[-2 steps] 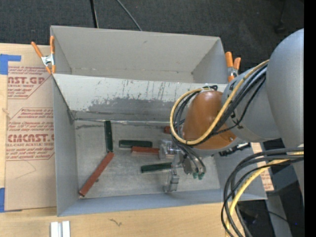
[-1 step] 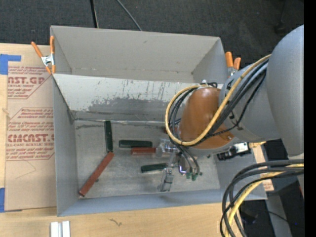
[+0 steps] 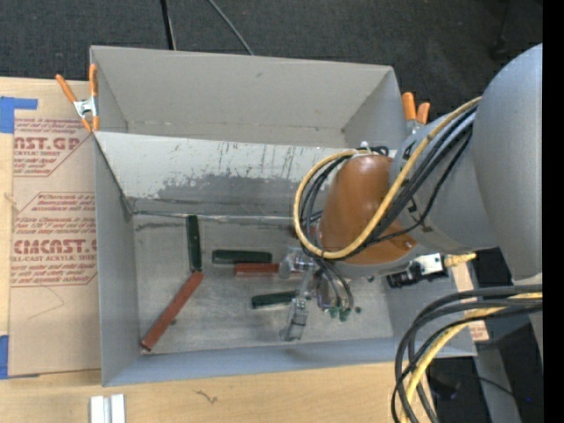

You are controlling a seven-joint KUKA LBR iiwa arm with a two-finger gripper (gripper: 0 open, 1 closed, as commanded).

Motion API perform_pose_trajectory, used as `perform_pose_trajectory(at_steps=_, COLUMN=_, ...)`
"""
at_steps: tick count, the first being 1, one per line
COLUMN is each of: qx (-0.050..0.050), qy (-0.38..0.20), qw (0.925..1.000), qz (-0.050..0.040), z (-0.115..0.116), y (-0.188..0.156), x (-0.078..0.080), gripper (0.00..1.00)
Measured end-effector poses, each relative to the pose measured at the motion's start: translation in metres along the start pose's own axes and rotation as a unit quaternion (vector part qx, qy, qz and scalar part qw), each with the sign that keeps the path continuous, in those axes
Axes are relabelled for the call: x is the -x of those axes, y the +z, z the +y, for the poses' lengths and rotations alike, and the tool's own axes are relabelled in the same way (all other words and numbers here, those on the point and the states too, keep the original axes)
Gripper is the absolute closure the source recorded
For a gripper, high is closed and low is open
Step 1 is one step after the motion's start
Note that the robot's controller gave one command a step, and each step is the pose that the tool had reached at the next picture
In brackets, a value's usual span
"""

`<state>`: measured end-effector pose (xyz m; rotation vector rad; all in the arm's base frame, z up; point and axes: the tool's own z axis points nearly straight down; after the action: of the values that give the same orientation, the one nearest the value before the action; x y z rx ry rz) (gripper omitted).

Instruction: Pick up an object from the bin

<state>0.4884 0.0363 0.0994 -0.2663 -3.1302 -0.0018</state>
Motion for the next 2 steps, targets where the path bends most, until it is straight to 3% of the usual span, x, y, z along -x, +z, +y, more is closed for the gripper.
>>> perform_pose_trajectory(at_steps=1, qx=0.000, qy=0.016, qw=0.9999, qz=-0.0015, z=0.0039, y=0.0305, x=0.0010, gripper=0.00)
perform_pose_trajectory(at_steps=2, qx=0.000, qy=0.016, qw=0.9999, qz=-0.0023, z=0.0040, y=0.0296, x=0.0021, gripper=0.00)
